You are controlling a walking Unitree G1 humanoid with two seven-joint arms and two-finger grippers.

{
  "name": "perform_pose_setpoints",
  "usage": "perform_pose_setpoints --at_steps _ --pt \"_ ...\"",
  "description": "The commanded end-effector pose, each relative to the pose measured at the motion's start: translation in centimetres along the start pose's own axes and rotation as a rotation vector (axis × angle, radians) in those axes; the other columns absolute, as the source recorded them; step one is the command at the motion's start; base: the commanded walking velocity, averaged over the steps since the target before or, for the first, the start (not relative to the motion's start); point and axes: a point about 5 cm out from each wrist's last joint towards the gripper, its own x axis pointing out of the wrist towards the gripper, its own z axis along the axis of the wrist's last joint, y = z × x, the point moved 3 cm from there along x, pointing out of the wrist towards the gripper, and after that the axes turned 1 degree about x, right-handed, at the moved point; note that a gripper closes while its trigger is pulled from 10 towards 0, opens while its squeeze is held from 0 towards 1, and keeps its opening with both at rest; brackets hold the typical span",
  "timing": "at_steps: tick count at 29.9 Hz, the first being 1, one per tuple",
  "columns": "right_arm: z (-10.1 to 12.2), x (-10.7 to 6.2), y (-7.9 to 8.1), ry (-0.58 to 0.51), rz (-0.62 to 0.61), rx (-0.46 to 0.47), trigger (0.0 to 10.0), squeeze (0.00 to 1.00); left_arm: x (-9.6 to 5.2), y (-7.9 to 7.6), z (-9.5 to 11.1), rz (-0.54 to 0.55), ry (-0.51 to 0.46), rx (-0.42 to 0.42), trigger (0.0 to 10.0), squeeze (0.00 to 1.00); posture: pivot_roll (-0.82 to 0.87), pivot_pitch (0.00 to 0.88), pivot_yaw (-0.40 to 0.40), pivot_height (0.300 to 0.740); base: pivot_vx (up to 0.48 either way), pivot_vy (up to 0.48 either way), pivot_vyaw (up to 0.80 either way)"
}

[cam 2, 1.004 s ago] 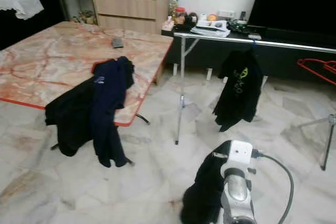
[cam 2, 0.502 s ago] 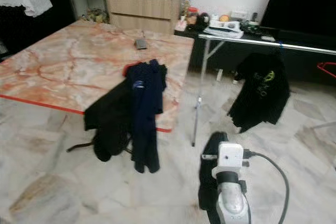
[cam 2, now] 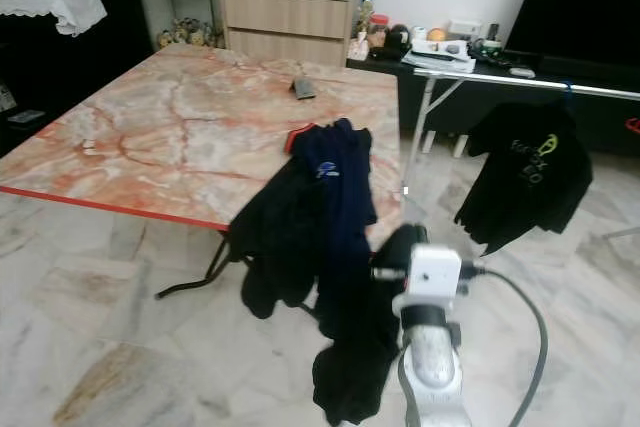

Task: Hang hanger

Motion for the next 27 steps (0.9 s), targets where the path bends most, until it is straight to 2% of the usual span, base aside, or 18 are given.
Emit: perform_pose_setpoints --at_steps 1,8,14,16,18,27 --pt "0.2 0.0 -0.5 0.008 -0.029 0.006 10.0 0.00 0.0 -0.4 -0.4 -0.013 0.009 0.004 10.0 0.00 0.12 0.000 -0.029 0.740 0.000 0.461 0.00" --pt "0.9 0.6 -0.6 -0.006 -0.043 0.007 10.0 0.00 0.0 -0.5 -0.5 -0.014 0.011 0.007 10.0 0.00 0.12 0.000 -0.032 0.740 0.000 0.391 0.00" --pt "1.6 1.1 -0.7 -0.023 -0.052 0.006 10.0 0.00 0.0 -0.9 -0.6 -0.012 0.012 0.010 10.0 0.00 0.12 0.000 -0.036 0.740 0.000 0.000 0.00" --pt "1.8 1.6 -0.5 -0.028 -0.054 0.005 10.0 0.00 0.1 -1.7 -0.5 -0.027 0.006 -0.010 10.0 0.00 0.11 0.000 -0.034 0.740 0.000 0.000 0.00" --pt "2.1 1.9 -0.6 -0.039 -0.066 0.010 10.0 0.00 0.1 -1.9 -0.5 -0.030 0.006 0.003 10.0 0.00 0.11 0.000 -0.034 0.740 0.000 0.000 0.00" --pt "3.9 3.4 -0.3 -0.090 -0.067 0.032 10.0 0.00 0.1 -1.8 -0.2 -0.028 -0.008 -0.030 10.0 0.00 0.12 0.000 -0.041 0.740 0.000 0.000 0.00"
